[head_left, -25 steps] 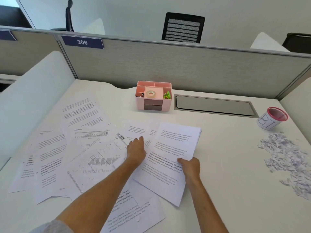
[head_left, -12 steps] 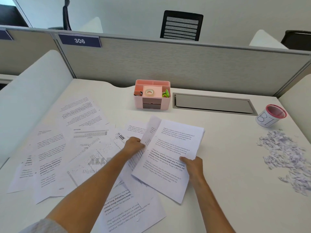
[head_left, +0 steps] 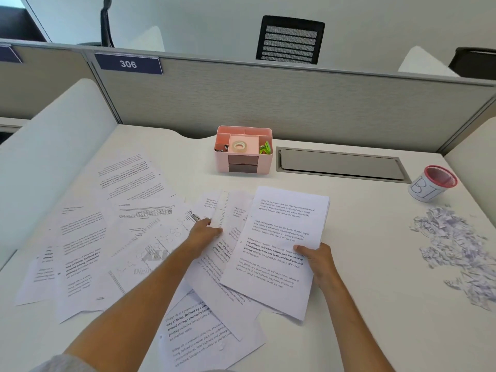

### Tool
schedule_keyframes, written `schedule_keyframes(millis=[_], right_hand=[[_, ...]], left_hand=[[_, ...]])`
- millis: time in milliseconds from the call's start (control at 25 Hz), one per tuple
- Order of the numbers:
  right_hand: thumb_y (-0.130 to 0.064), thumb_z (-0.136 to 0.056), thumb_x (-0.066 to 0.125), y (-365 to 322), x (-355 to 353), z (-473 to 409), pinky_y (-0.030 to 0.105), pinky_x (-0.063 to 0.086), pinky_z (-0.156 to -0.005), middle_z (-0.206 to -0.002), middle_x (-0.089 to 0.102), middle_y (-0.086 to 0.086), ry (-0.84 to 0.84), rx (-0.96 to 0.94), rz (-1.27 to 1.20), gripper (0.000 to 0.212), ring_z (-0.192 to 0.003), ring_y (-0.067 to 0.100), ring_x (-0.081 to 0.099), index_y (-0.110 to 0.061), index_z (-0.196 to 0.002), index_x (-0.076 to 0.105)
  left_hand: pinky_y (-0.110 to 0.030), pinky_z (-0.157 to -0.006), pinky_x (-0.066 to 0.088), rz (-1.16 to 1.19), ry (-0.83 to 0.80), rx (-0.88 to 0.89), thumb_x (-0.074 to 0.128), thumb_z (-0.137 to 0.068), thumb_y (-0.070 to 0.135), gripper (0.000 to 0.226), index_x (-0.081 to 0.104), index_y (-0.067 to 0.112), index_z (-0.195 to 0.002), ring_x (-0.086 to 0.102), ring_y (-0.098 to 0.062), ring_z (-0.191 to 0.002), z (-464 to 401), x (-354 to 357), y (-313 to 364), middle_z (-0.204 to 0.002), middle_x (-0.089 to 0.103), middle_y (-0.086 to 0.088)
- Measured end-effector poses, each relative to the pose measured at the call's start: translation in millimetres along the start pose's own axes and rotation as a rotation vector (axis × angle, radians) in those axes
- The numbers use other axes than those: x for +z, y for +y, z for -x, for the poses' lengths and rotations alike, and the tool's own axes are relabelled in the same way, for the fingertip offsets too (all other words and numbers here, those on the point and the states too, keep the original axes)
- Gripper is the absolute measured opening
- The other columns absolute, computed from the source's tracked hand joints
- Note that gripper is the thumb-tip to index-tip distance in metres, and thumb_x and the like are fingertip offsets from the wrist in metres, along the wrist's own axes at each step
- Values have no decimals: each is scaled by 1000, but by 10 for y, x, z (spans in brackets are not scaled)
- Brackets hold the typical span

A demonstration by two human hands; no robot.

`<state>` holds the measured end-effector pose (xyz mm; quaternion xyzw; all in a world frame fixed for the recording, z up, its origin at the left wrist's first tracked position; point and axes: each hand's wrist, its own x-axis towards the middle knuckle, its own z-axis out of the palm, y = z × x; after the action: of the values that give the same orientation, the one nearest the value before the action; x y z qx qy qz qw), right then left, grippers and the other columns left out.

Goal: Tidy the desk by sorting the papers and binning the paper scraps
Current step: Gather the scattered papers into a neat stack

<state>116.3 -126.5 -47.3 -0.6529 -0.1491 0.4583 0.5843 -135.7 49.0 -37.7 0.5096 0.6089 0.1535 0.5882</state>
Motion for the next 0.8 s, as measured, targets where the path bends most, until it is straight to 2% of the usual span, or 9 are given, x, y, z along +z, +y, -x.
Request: schedule_keyframes(millis=[120, 160, 240, 360, 440, 600, 720, 800], right_hand=[[10, -76, 70, -3, -7, -23, 24, 57, -58, -86, 77, 2, -32, -1, 19, 25, -74, 18, 74, -8, -94, 72], [10, -76, 70, -12, -7, -32, 24, 57, -57, -86, 77, 3, -41, -6, 27, 24, -73, 18, 74, -8, -93, 72], [10, -76, 71, -42, -4, -58, 25, 57, -59, -87, 77, 5, -57, -24, 50, 25, -75, 19, 74, -9, -92, 72], [8, -75, 73, -106, -35, -111, 28, 58, -65, -93, 76, 8, -84, -62, 73, 26, -83, 24, 74, -7, -97, 72], [7, -75, 74, -137, -67, -140, 30, 59, -68, -96, 76, 8, -112, -87, 62, 27, -87, 25, 74, -7, -98, 72], [6, -74, 74, -179, -68, -165, 35, 60, -73, -99, 76, 12, -144, -99, 31, 26, -89, 28, 73, -8, -95, 73], [6, -74, 74, -199, -43, -164, 37, 60, -77, -100, 75, 12, -157, -102, 12, 25, -90, 27, 73, -8, -95, 73], [5, -74, 74, -206, -25, -154, 39, 59, -79, -102, 75, 12, -161, -102, -6, 27, -92, 28, 73, -7, -98, 73]], left_hand=[[-45, -88, 55, 2, -22, 94, 60, -84, -1, 74, 30, 31, -144, 67, -28, -99, 30, 12, -37, -115, 63, -7], [-47, -85, 57, 23, -59, 119, 60, -83, -3, 82, 25, 37, -145, 68, -29, -99, 26, 12, -53, -116, 62, -6], [-48, -84, 58, 38, -95, 136, 63, -80, -5, 83, 32, 39, -144, 68, -30, -101, 7, -15, -78, -124, 59, -7], [-43, -94, 54, 95, -123, 121, 71, -77, -6, 74, 48, 28, -139, 67, -29, -105, -22, -58, -99, -128, 61, -8], [-39, -87, 56, 187, -178, 71, 72, -78, -5, 66, 53, 25, -134, 70, -28, -98, -13, -74, -94, -118, 68, -8], [-45, -80, 59, 236, -320, -64, 71, -84, 5, 36, 65, 15, -118, 72, -33, -94, 19, -58, -43, -107, 74, -13], [-41, -85, 57, 191, -306, -79, 69, -88, 18, 20, 70, 7, -104, 71, -32, -96, 35, 2, -27, -105, 74, -14], [-41, -87, 55, 181, -258, -52, 70, -87, 19, 14, 70, 6, -84, 70, -33, -94, 46, 42, -21, -102, 73, -18]])
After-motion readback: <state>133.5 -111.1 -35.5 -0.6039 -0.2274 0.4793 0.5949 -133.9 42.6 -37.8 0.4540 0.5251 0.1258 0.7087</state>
